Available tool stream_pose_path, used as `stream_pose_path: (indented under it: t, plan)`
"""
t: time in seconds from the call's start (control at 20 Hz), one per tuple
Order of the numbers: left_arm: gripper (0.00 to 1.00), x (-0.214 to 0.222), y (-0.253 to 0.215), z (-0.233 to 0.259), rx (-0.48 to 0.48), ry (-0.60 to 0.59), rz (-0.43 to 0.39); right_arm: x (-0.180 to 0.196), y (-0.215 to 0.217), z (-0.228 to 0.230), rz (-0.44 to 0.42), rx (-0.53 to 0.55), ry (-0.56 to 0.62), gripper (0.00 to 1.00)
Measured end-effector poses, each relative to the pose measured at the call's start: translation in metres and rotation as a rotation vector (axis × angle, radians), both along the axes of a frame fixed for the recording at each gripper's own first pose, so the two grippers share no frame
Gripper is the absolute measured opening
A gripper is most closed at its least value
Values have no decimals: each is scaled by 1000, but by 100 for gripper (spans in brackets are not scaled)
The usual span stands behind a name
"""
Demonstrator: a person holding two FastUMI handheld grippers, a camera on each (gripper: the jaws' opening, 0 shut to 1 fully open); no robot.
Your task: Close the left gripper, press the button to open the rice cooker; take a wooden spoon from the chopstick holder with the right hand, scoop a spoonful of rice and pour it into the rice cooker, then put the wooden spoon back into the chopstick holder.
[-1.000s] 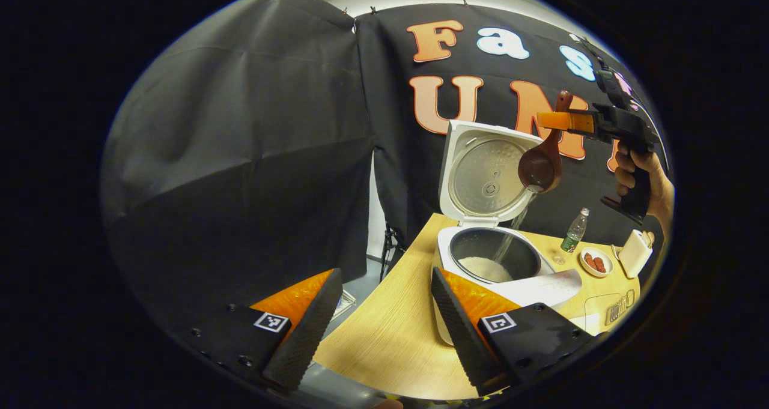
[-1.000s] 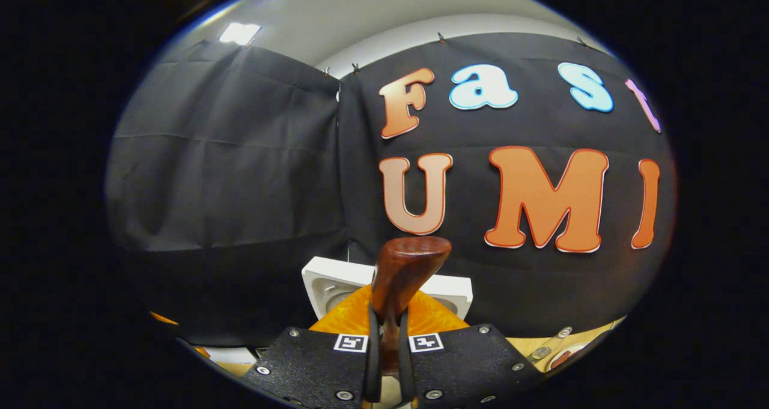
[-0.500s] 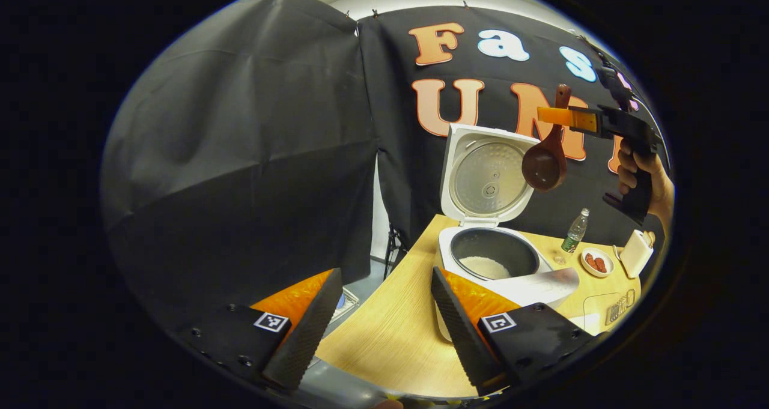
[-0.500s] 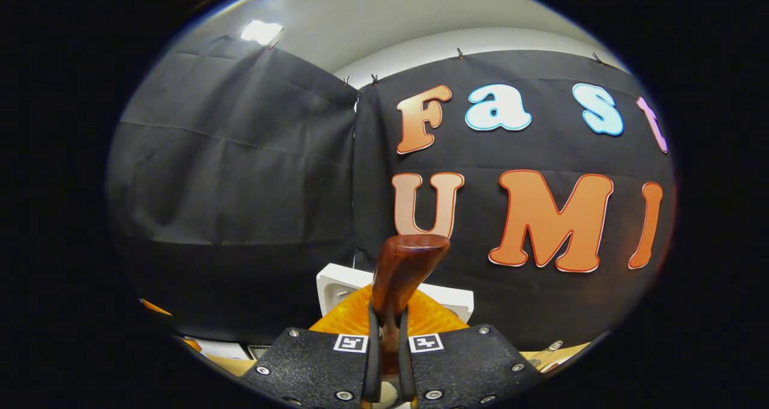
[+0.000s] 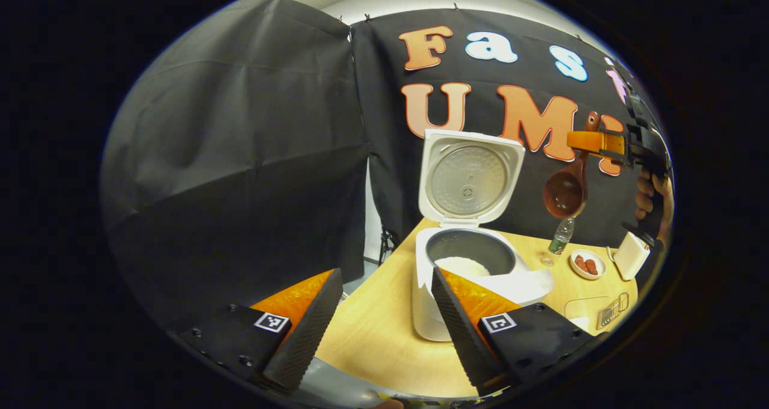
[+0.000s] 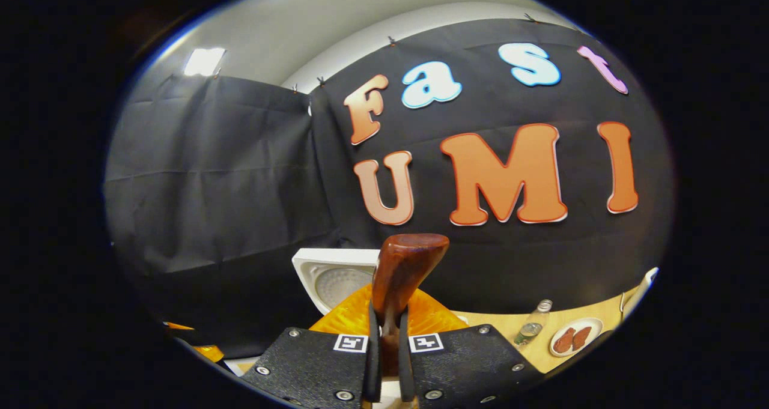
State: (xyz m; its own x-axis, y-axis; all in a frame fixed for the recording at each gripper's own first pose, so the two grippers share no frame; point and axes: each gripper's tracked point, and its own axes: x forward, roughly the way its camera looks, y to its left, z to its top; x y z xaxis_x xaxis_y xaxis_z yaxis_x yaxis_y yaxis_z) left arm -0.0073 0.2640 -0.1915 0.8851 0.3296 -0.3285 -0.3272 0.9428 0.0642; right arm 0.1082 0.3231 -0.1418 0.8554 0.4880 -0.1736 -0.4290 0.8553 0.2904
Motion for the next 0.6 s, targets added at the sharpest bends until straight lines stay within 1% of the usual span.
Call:
stream_pose_path:
  t: [0.3,0.45,0.6]
  plan:
    - [100,18,-61,6,12,3,-70,-27,-125,-28,-139,-18,85,11]
    - [100,28,-84,11,6,-7,-96,-49,-187,-52,-221,-58,141,11]
    - [100,39,-108,17,16,-14,-126,-70,-241,-72,-300,-65,200,11]
